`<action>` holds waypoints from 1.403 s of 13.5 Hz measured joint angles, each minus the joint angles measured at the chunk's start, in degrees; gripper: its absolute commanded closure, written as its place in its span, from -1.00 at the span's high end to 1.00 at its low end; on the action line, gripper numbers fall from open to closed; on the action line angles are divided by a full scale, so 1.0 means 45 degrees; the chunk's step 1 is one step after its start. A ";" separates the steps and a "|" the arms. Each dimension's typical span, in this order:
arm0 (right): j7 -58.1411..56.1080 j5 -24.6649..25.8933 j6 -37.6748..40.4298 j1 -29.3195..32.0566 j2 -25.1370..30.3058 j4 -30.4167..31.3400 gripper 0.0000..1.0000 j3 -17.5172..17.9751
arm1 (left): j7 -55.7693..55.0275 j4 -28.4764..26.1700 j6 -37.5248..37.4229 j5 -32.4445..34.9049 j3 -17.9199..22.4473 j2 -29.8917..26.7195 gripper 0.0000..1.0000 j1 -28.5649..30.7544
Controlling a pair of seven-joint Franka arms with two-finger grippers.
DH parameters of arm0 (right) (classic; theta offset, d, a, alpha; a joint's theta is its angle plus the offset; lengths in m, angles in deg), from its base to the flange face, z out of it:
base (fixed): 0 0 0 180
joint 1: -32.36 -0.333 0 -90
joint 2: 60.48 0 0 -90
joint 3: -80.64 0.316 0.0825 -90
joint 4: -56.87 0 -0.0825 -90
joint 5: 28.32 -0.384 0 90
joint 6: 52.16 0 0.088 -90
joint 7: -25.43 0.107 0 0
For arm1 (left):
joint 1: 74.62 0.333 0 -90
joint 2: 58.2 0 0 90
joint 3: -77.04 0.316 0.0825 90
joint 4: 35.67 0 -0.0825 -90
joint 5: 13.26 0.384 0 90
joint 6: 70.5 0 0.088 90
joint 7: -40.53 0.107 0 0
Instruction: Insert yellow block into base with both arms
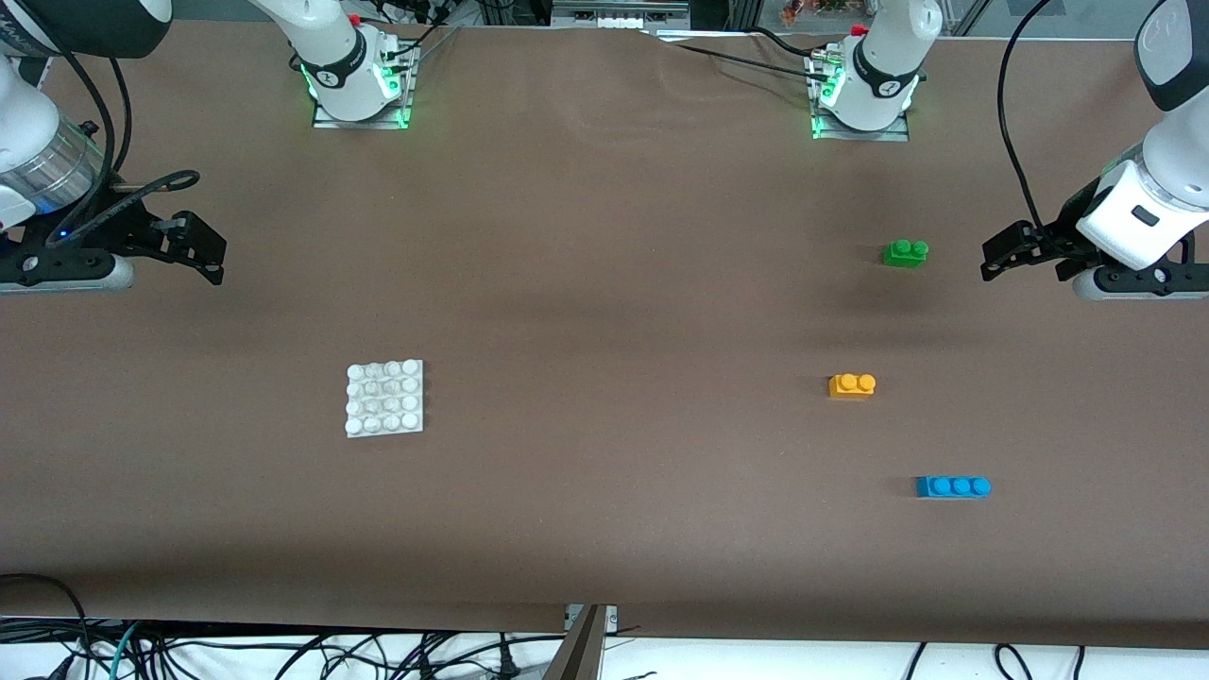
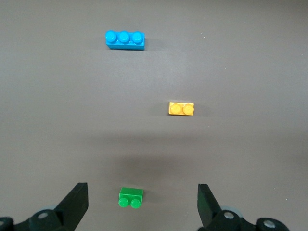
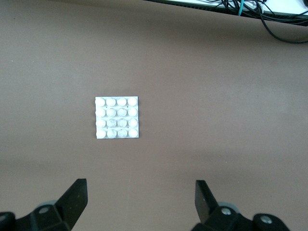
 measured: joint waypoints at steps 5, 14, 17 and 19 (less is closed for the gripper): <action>0.0023 -0.0004 0.0005 -0.0010 0.0000 0.0000 0.98 0.0001 | 0.0000 0.0000 0.0000 0.0000 0.0000 0.0000 1.00 0.0000; 0.0070 -0.0981 0.0000 -0.0004 0.0000 0.0000 0.98 -0.0070 | 0.0000 0.0000 0.0000 0.0000 0.0000 -0.0001 1.00 0.0000; 0.0074 -0.0985 0.0001 -0.0003 0.0000 0.0000 0.98 -0.0071 | 0.0000 0.0000 0.0000 0.0000 0.0000 -0.0001 1.00 0.0000; 0.0074 -0.0986 0.0001 -0.0003 0.0000 0.0000 0.98 -0.0072 | 0.0000 0.0000 0.0000 0.0000 0.0000 -0.0001 1.00 0.0000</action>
